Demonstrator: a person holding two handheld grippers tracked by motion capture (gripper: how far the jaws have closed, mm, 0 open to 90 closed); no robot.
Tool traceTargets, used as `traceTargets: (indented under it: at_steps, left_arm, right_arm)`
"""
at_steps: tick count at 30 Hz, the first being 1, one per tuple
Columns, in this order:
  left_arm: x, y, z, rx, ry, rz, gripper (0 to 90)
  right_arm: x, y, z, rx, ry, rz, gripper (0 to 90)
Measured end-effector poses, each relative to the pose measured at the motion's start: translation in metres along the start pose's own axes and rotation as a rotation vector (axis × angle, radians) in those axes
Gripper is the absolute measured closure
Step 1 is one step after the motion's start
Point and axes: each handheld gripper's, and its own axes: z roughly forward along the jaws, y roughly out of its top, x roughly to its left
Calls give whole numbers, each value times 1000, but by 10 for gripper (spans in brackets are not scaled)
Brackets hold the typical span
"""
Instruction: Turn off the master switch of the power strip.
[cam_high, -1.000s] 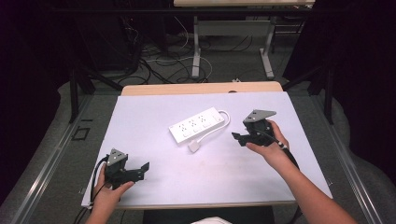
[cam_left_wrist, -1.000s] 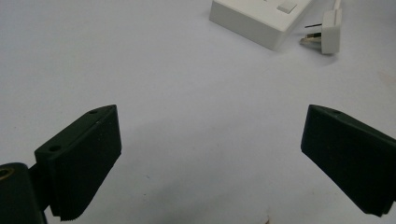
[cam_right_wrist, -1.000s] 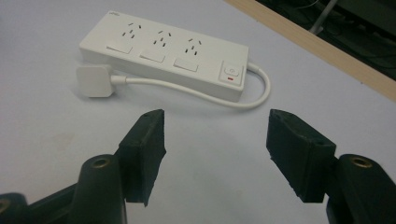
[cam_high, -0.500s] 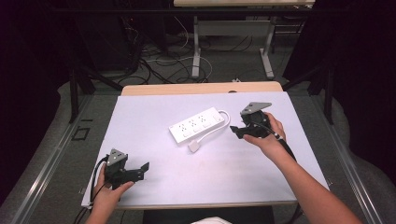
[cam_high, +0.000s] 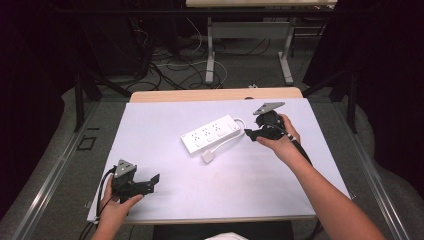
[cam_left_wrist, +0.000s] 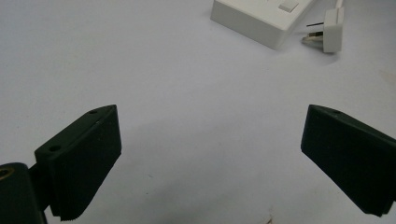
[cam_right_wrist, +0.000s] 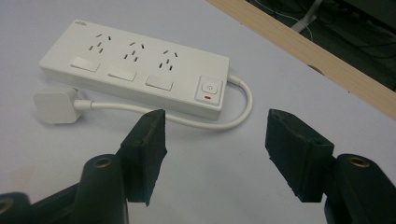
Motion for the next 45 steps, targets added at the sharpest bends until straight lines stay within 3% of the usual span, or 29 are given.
traceTargets:
  at_steps: [12,24,28,33,41,45]
  left_arm:
    - [-1,0,0,5,-3,-4,49]
    - [0,0,0,4,-3,-1,50]
    - [0,-1,1,6,-3,-3,51]
    - [0,-1,1,6,-4,-2,53]
    - [0,-1,1,7,-3,-1,53]
    - [1,-1,1,7,-3,0,55]
  right_arm:
    - [-5,12,16,92,-13,72,430]
    - [-9,24,28,104,-34,116,460]
    - [-10,26,31,112,-41,110,470]
    - [-10,30,36,126,-36,138,509]
    - [-12,34,43,141,-39,131,574]
    - [-13,34,47,141,-29,152,620]
